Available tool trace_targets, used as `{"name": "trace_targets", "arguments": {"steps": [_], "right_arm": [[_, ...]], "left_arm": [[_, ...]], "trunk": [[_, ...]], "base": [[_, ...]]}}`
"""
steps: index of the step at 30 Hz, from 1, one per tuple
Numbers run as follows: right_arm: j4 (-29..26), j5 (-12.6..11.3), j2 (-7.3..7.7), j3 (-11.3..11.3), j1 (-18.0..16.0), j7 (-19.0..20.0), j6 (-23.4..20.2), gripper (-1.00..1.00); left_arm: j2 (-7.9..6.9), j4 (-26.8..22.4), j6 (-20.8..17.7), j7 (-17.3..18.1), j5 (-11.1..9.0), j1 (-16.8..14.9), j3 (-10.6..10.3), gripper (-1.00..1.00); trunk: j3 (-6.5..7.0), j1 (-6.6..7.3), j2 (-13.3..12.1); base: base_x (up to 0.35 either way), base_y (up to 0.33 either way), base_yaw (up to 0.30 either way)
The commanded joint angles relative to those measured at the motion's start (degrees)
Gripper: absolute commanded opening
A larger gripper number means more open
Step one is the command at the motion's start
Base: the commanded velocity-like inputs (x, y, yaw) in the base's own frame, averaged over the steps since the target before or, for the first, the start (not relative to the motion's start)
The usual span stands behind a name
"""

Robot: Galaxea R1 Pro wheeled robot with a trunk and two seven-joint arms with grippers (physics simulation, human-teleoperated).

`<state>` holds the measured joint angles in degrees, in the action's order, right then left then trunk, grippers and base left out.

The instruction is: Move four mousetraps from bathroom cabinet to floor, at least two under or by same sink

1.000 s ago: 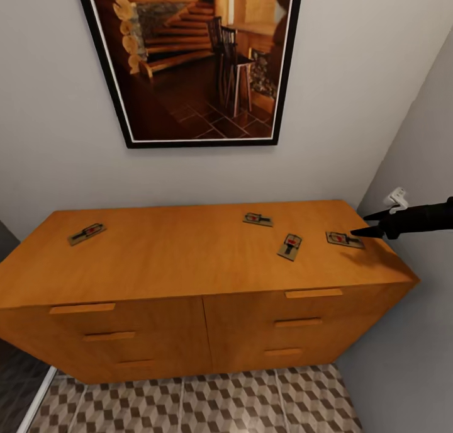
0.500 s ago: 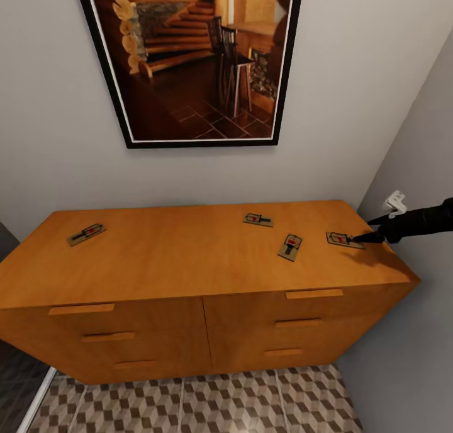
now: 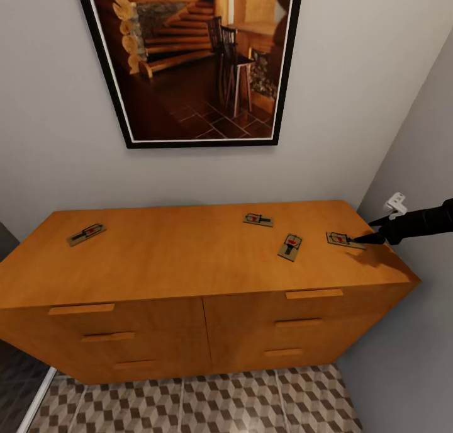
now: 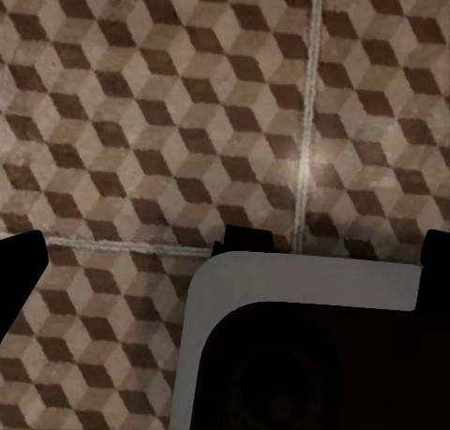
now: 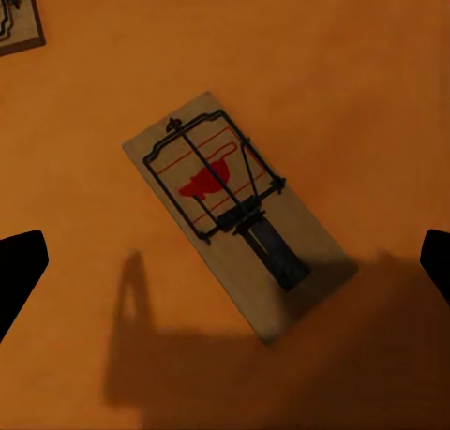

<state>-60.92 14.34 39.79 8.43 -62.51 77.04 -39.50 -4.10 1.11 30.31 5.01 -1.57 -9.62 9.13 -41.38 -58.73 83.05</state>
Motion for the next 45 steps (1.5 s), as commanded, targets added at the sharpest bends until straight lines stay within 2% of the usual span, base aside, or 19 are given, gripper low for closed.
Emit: {"name": "trace_targets", "arguments": {"steps": [1,25,33,45], "right_arm": [[0.0,0.3,0.02,0.1,-0.1,0.3,-0.5,1.0],[0.0,0.0,0.02,0.3,-0.1,0.4,-0.4,1.0],[-0.1,0.0,-0.12,0.3,-0.1,0.5,3.4,1.0],[-0.1,0.0,0.01,0.2,-0.1,0.5,3.8,1.0]], "left_arm": [[-0.02,0.1,0.2,0.5,-0.2,-0.1,0.5,1.0],[0.03,0.1,0.2,0.5,-0.1,-0.1,0.5,1.0],[-0.03,0.2,0.2,0.5,-0.2,-0.1,0.5,1.0],[-0.02,0.2,0.2,0.5,-0.2,-0.1,0.5,1.0]], "trunk": [[-0.05,0.0,0.0],[-0.05,0.0,0.0],[-0.06,0.0,0.0],[-0.88,0.0,0.0]], "base": [[0.0,0.0,0.0],[0.031,0.0,0.0],[0.0,0.0,0.0],[0.0,0.0,0.0]]}}
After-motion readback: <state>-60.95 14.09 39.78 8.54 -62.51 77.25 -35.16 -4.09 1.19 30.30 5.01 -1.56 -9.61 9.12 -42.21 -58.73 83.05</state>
